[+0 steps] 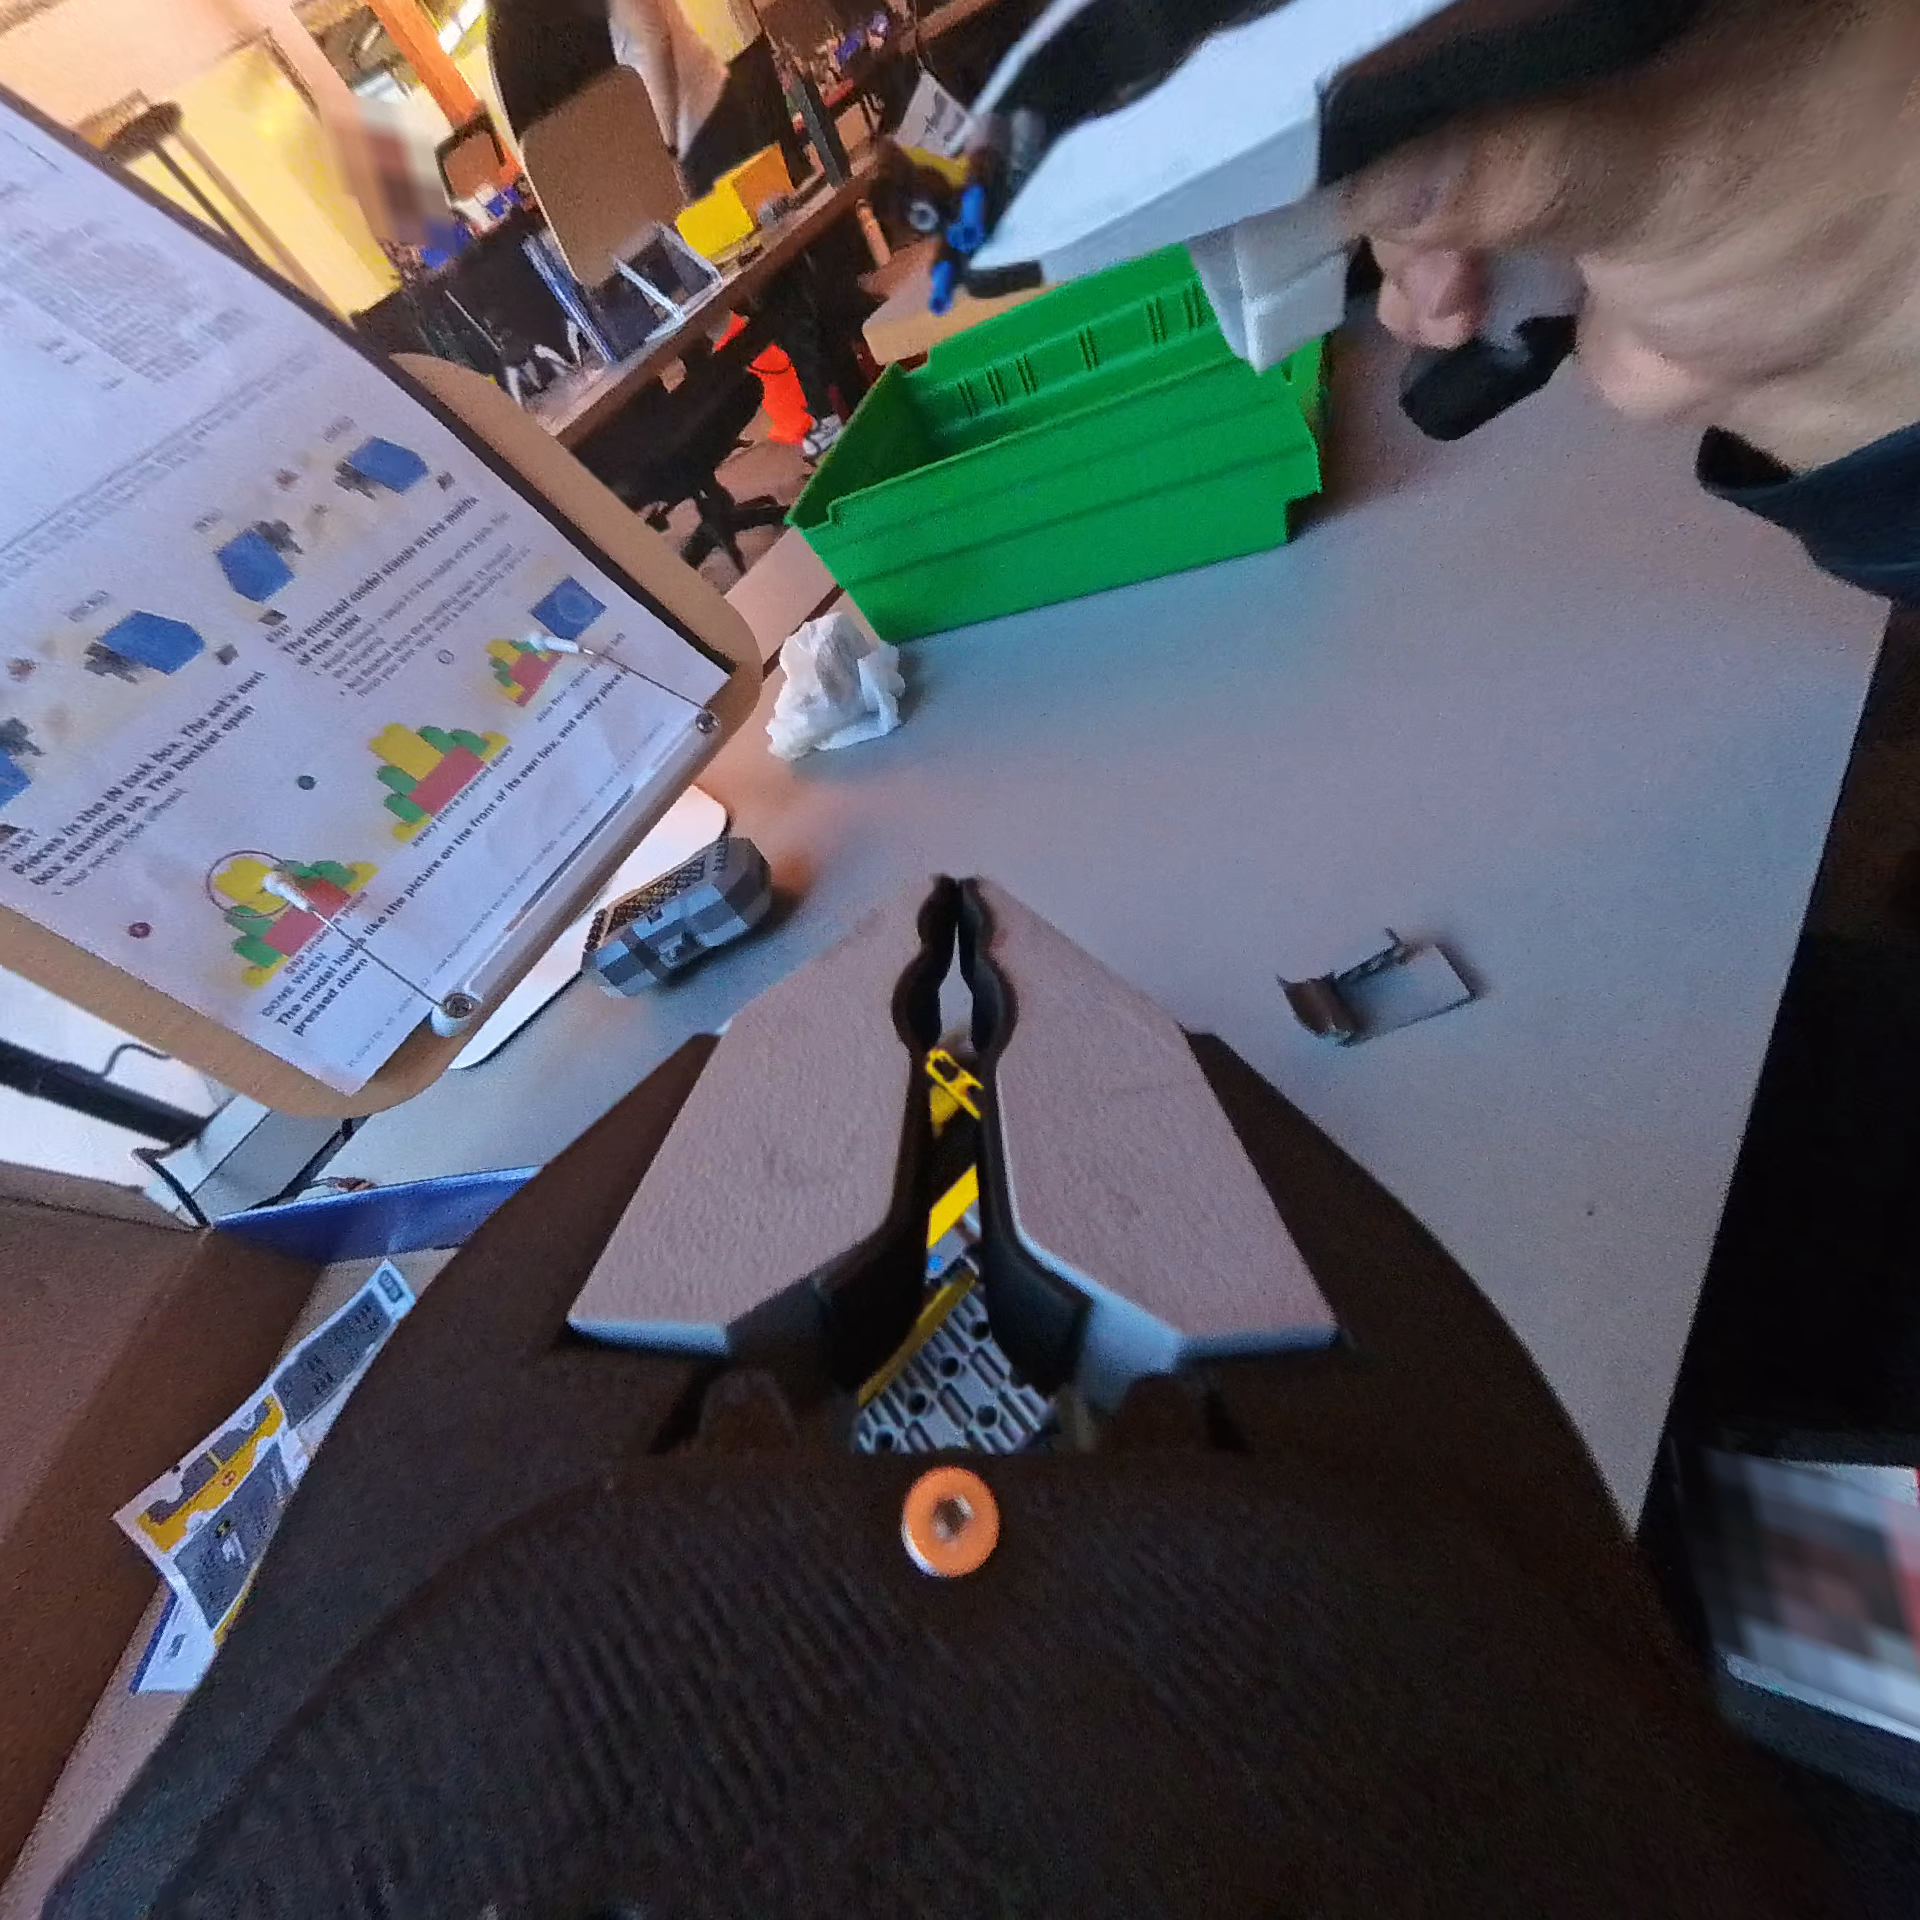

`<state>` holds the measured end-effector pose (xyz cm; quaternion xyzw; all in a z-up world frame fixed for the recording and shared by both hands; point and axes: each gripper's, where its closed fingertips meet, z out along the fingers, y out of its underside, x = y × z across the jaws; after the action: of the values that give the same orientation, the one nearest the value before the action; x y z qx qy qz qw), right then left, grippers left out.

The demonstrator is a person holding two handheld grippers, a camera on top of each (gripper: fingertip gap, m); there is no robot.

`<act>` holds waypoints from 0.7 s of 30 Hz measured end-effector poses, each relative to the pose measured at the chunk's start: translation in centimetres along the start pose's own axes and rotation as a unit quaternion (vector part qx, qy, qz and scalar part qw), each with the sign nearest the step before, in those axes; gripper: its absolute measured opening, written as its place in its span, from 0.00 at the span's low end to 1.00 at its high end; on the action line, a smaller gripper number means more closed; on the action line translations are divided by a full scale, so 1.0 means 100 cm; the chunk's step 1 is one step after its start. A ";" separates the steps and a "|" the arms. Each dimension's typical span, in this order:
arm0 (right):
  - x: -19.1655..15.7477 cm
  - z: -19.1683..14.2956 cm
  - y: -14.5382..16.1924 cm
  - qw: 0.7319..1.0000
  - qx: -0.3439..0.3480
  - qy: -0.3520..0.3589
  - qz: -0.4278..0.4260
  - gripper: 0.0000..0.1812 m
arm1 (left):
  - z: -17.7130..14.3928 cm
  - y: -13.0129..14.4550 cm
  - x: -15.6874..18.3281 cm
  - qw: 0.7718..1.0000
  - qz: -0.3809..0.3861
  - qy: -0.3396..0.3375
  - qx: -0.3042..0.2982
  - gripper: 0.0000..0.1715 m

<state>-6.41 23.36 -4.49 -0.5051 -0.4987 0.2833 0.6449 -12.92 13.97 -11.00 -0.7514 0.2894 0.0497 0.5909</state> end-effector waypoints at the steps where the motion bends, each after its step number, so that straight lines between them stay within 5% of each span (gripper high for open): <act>1: -0.012 0.001 -0.005 1.000 0.006 -0.023 -0.006 0.15 | 0.001 0.002 0.004 1.000 0.006 0.000 0.000 0.00; 8: -0.085 0.012 -0.010 0.989 0.005 -0.148 0.019 0.15 | 0.006 0.008 0.018 1.000 0.002 0.017 -0.017 0.13; 21: -0.115 0.022 -0.001 0.959 0.008 -0.240 0.150 0.15 | 0.006 0.014 0.006 0.995 0.084 -0.041 -0.034 0.13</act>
<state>-12.40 14.17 -8.50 -0.4861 -0.5547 0.4937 0.4608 -12.89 14.10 -12.63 -0.7412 0.3256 0.1395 0.5702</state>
